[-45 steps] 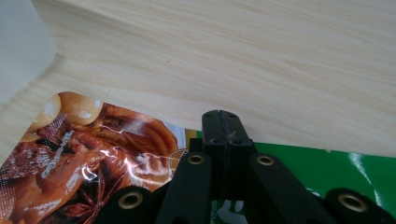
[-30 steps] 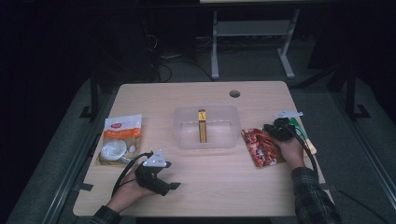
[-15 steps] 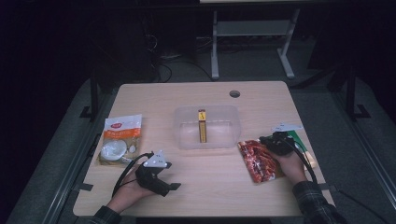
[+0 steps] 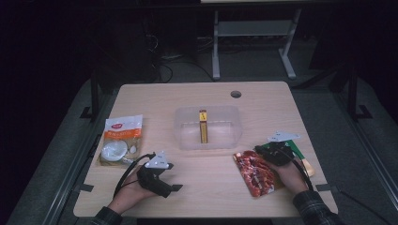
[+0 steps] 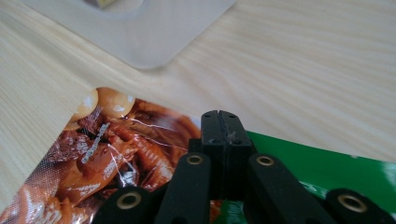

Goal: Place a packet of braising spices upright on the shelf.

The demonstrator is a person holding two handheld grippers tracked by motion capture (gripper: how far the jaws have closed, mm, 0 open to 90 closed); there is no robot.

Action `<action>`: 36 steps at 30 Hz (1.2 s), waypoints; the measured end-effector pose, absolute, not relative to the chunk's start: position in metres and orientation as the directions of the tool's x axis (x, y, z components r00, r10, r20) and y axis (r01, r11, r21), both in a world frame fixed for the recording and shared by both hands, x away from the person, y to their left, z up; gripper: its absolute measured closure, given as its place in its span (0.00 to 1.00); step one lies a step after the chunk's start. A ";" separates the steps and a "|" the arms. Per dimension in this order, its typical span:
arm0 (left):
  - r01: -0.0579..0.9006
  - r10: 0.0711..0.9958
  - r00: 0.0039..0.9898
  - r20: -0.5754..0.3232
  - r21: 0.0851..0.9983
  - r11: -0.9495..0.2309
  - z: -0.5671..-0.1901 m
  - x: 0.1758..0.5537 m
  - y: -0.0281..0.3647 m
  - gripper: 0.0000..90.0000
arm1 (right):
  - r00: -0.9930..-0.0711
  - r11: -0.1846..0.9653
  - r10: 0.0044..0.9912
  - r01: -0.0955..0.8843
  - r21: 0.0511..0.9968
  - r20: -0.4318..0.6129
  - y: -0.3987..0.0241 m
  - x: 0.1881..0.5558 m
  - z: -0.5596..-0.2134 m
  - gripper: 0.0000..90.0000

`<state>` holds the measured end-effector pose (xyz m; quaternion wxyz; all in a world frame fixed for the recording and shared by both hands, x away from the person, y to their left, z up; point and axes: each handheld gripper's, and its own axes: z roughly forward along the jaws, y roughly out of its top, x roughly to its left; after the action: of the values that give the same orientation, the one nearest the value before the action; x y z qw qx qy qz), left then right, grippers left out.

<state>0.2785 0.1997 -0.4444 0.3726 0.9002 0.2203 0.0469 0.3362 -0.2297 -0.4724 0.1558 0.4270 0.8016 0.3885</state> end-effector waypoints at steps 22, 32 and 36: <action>0.353 0.418 0.905 -0.082 0.695 -0.626 -0.445 0.282 0.197 0.17 | -0.390 0.282 0.921 0.678 0.679 0.008 -0.334 0.325 -0.460 1.00; 0.359 0.415 0.905 -0.096 0.697 -0.621 -0.446 0.282 0.194 0.17 | -0.426 0.315 0.904 0.699 0.642 0.021 -0.338 0.321 -0.466 1.00; 0.359 0.416 0.905 -0.095 0.698 -0.620 -0.446 0.282 0.194 0.17 | -0.422 0.310 0.906 0.707 0.636 0.028 -0.337 0.320 -0.465 1.00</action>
<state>0.2823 0.1940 -0.4458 0.3788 0.8993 0.2152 0.0377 0.3202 -0.3374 -0.4654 0.1706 0.5096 0.7912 0.2919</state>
